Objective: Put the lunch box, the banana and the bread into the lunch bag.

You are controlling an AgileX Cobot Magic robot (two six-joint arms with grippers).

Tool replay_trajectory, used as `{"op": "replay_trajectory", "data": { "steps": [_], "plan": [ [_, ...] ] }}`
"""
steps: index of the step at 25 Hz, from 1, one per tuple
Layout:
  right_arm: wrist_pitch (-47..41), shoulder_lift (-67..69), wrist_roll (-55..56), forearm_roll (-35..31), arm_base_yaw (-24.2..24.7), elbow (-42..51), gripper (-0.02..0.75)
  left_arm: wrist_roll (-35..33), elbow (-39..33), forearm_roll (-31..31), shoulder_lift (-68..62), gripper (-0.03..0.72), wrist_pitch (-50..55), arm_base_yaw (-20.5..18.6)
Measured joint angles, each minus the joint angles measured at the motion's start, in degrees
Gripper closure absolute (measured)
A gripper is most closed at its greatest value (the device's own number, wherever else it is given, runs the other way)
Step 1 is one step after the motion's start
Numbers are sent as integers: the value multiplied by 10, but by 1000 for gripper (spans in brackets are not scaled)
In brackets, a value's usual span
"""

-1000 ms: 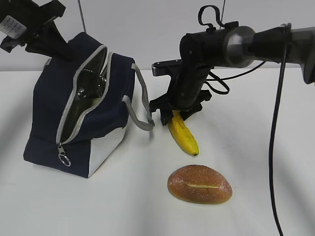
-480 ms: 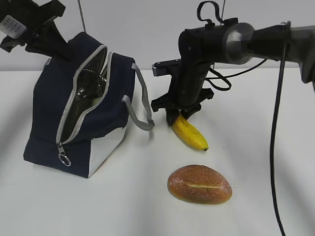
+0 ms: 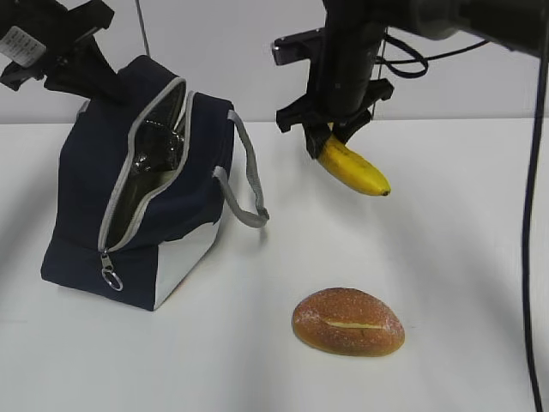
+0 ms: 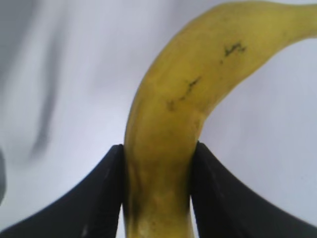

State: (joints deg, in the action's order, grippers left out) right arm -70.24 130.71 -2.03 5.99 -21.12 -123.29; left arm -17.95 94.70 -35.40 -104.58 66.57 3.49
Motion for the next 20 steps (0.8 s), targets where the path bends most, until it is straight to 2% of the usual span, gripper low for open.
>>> {"op": "replay_trajectory", "data": {
  "steps": [9,16,20],
  "plan": [
    [-10,-119,-52,-166,-8,-6,441,0,0,0,0,691,0,0],
    [-14,-114,-69,-238,-77,-6,440,0,0,0,0,691,0,0],
    [-14,-81,-82,-292,-95,-6,440,0,0,0,0,691,1,0]
  ]
}}
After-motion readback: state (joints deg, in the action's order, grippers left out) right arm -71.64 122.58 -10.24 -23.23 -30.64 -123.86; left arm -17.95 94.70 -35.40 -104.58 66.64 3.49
